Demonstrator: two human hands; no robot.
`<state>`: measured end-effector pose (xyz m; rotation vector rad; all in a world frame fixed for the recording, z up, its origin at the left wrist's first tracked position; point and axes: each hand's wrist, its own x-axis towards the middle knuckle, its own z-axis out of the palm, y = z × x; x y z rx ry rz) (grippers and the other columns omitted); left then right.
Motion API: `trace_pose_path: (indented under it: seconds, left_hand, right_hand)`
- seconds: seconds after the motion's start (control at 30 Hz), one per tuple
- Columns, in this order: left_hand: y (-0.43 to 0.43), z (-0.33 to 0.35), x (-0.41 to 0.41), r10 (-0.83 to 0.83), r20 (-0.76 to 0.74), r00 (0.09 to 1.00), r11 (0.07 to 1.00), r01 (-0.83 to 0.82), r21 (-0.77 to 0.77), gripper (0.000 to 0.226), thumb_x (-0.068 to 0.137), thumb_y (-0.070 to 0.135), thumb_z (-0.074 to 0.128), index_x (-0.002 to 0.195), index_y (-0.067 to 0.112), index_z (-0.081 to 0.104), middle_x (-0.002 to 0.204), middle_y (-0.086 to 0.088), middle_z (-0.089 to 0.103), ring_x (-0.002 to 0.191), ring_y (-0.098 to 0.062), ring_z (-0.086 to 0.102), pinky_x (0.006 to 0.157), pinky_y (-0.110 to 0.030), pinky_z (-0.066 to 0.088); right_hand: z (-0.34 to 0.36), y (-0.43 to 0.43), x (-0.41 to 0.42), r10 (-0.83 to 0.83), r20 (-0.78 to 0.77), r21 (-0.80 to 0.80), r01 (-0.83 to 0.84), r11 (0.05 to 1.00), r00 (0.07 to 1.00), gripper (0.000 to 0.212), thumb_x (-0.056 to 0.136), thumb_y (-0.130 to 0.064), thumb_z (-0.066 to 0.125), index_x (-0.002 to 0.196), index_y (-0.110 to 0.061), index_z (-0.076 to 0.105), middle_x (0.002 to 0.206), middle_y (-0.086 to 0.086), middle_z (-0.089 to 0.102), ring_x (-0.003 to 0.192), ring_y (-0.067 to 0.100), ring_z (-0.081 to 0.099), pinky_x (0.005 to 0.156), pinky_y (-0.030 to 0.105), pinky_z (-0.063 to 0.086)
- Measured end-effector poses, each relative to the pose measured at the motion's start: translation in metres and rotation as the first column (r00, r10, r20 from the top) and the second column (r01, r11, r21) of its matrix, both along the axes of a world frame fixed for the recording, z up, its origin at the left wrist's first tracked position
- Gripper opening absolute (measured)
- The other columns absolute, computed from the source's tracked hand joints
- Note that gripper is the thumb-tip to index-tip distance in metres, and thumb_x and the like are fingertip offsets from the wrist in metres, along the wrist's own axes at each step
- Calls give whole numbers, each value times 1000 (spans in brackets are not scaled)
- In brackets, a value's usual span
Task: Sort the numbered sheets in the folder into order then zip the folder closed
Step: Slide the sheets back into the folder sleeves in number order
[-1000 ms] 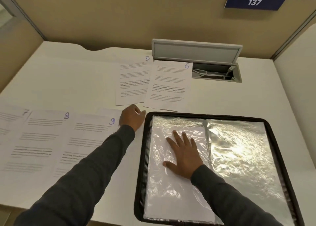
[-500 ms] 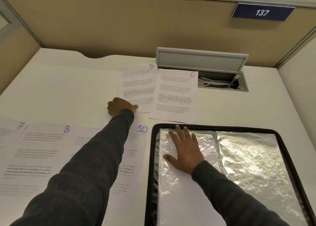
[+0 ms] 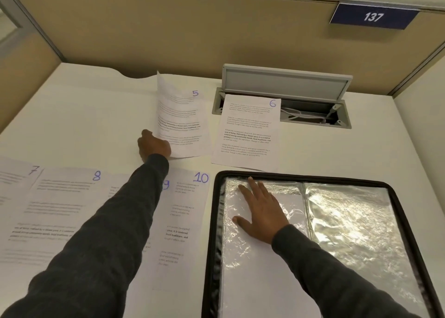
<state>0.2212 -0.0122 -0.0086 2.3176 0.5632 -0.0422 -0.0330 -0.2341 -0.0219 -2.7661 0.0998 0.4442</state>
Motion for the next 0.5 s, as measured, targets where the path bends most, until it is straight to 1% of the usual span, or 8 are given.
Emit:
trace_pose_path:
  seconds: [0.07, 0.13, 0.23, 0.3, 0.37, 0.43, 0.5]
  left_hand:
    - [9, 12, -6, 1, 95, 995, 1000, -2, 9, 38, 87, 3, 56, 124, 2, 50, 126, -21, 56, 115, -41, 56, 95, -47, 51]
    - [14, 27, -14, 11, 186, 982, 1000, -11, -2, 30, 88, 4, 54, 118, 3, 51, 122, -19, 59, 112, -40, 59, 93, -48, 53]
    - [9, 54, -32, 24, 298, 954, 998, -4, -69, 20, 92, 3, 52, 112, 6, 51, 119, -15, 61, 107, -33, 61, 91, -40, 54]
    - [-3, 74, -49, 20, 351, 936, 992, 24, -123, 14, 94, 4, 53, 108, 8, 51, 115, -12, 62, 101, -28, 61, 87, -34, 54]
    - [-18, 86, -67, -6, 382, 924, 983, 77, -169, 10, 94, 7, 55, 101, 13, 51, 108, -7, 63, 94, -25, 62, 83, -35, 56]
    - [-36, 94, -85, -27, 395, 918, 966, 125, -224, 10, 93, 12, 58, 97, 18, 51, 101, -1, 63, 91, -25, 64, 79, -42, 59]
    - [-60, 100, -106, -50, 392, 919, 942, 174, -289, 8, 93, 14, 59, 98, 18, 53, 97, 4, 62, 90, -23, 64, 74, -43, 61]
  right_hand:
    - [1, -1, 0, 7, -3, 8, -7, 1000, 1000, 87, 93, -63, 52, 160, -26, 11, 169, 6, -5, 156, 31, 0, 124, 49, 18]
    - [3, -2, 1, 8, 5, 38, -9, 999, 1000, 88, 92, -63, 54, 160, -26, 13, 169, 7, -2, 156, 31, 4, 123, 50, 20]
    - [7, -7, 4, -28, 32, 143, 23, 989, 999, 89, 89, -63, 59, 159, -25, 19, 169, 7, 8, 155, 28, 14, 122, 47, 26]
    - [16, -13, 8, -87, 45, 269, 72, 960, 995, 87, 89, -64, 59, 158, -25, 23, 168, 5, 15, 154, 24, 18, 122, 43, 27]
    - [29, -22, 12, -199, 41, 446, 160, 880, 979, 85, 90, -64, 58, 157, -23, 28, 166, 1, 24, 151, 20, 25, 121, 38, 27]
    - [44, -37, 16, -344, -30, 633, 284, 720, 939, 82, 89, -64, 60, 155, -23, 33, 161, 0, 33, 143, 21, 38, 114, 35, 34]
    - [56, -59, 18, -455, -123, 739, 387, 551, 882, 82, 86, -66, 63, 153, -26, 36, 157, 0, 40, 133, 21, 49, 109, 37, 41]
